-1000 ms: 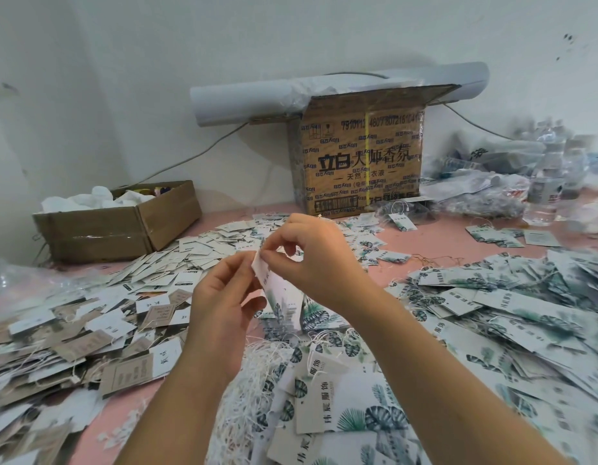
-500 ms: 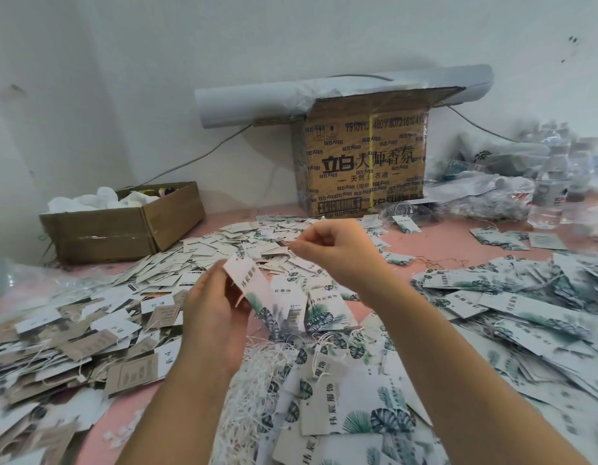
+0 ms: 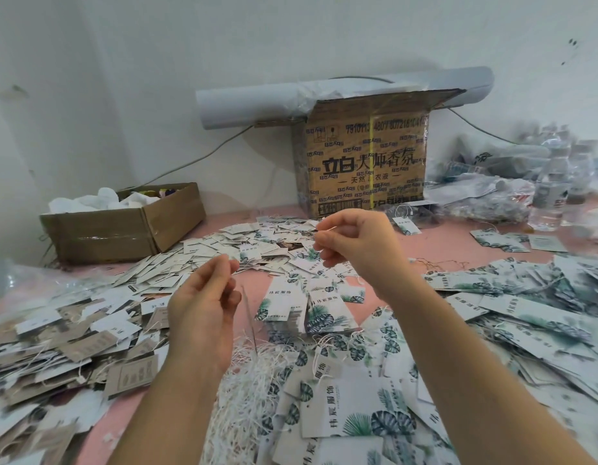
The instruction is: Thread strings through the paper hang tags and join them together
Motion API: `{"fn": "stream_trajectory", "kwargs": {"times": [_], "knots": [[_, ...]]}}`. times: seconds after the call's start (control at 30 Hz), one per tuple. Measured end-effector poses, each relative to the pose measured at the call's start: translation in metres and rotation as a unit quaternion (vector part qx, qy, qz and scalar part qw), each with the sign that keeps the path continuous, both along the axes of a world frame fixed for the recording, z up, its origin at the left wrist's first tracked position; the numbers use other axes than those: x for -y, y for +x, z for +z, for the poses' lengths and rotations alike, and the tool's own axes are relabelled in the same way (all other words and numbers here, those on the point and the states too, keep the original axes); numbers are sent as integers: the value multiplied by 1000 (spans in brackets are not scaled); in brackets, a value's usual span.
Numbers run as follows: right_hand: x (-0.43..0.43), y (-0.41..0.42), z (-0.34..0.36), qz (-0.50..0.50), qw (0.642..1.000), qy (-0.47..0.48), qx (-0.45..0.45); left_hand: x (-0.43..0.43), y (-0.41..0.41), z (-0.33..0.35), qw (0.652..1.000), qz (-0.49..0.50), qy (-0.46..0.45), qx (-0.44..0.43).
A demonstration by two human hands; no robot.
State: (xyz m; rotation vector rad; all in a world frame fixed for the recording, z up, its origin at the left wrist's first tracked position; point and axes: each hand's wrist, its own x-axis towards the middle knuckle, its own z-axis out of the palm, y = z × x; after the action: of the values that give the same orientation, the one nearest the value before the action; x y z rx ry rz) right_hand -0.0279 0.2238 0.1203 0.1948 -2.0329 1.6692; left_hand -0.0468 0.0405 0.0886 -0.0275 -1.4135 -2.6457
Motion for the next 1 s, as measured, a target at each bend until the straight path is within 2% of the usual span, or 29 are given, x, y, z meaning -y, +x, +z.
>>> {"fn": "stream_trajectory", "kwargs": {"times": [0.13,0.23,0.33,0.47,0.67,1.0], "knots": [[6,1,0,28,999,32,-4,-6,5,0,993,-4,-100,-55],[8,2,1,15,996,86,-6,-9,9,0,986,-8,-143,-83],[8,2,2,20,993,115,0,-10,11,0,982,-4,-158,-102],[9,3,3,89,994,53,16,-9,12,1,980,-1,-158,-120],[12,7,5,146,989,4,-21,-13,14,1,975,-31,-164,-146],[27,7,3,117,984,122,-61,-20,20,-2,945,-26,-228,-234]]}}
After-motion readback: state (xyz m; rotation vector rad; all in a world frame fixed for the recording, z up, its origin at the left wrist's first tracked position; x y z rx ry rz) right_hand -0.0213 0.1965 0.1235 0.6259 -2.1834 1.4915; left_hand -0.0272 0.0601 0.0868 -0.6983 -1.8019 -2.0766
